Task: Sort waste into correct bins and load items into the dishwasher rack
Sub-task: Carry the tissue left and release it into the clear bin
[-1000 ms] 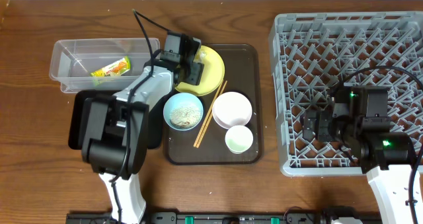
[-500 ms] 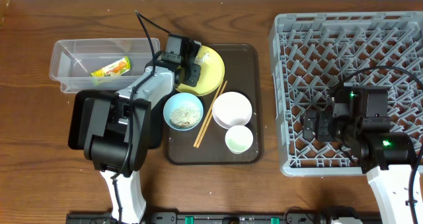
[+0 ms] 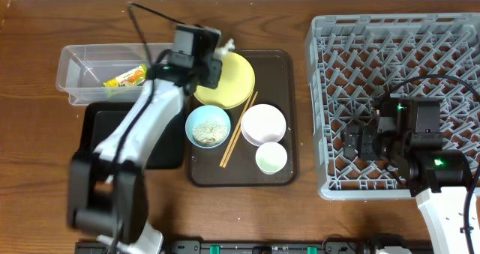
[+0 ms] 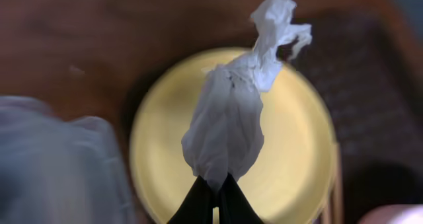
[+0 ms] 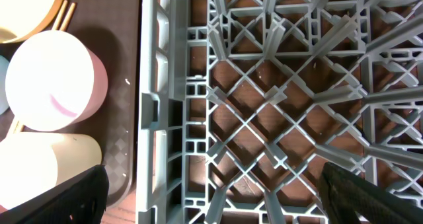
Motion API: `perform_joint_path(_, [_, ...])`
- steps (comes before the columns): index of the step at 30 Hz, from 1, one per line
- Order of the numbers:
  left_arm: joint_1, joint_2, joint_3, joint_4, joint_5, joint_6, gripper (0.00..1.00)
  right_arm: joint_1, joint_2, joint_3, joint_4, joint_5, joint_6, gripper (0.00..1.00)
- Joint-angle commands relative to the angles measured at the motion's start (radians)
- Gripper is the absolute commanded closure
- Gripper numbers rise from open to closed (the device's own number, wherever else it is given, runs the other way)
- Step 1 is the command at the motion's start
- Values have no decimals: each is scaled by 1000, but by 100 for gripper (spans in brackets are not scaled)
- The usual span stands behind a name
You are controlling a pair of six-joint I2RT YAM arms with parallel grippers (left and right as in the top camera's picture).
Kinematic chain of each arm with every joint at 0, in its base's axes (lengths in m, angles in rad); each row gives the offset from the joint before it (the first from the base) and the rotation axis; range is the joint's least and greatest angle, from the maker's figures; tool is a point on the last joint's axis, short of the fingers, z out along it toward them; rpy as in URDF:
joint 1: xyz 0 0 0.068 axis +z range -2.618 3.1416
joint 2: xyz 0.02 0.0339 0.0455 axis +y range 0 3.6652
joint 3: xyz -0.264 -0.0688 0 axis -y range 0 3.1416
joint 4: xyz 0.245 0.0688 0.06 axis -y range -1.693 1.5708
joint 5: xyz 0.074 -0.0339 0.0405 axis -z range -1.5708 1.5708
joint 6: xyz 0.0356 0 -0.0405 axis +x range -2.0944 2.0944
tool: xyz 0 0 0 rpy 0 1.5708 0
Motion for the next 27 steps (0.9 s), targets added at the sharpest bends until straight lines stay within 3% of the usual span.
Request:
perform_joint_path(1, [39, -89, 1, -28, -76, -60, 94, -5, -2, 20, 3, -5, 1, 1])
perform_joint_path(5, [114, -146, 1, -71, -79, -71, 94, -5, -2, 20, 4, -5, 1, 1])
perform_joint_path(13, [276, -108, -5, -142, -77, -258, 94, -4, -2, 20, 3, -5, 2, 1])
perform_joint_path(19, [308, -46, -5, -152, -71, -277, 93, -5, -2, 20, 3, -6, 2, 1])
perform_joint_path(21, [308, -26, -5, -151, -72, -277, 84, -4, -2, 20, 3, -6, 2, 1])
perform_joint_path(24, [308, -8, -5, -151, -71, -277, 83, -4, -2, 20, 3, -6, 2, 1])
perform_joint_path(27, [308, -16, -4, -149, -71, -277, 68, -4, -2, 20, 3, -6, 2, 1])
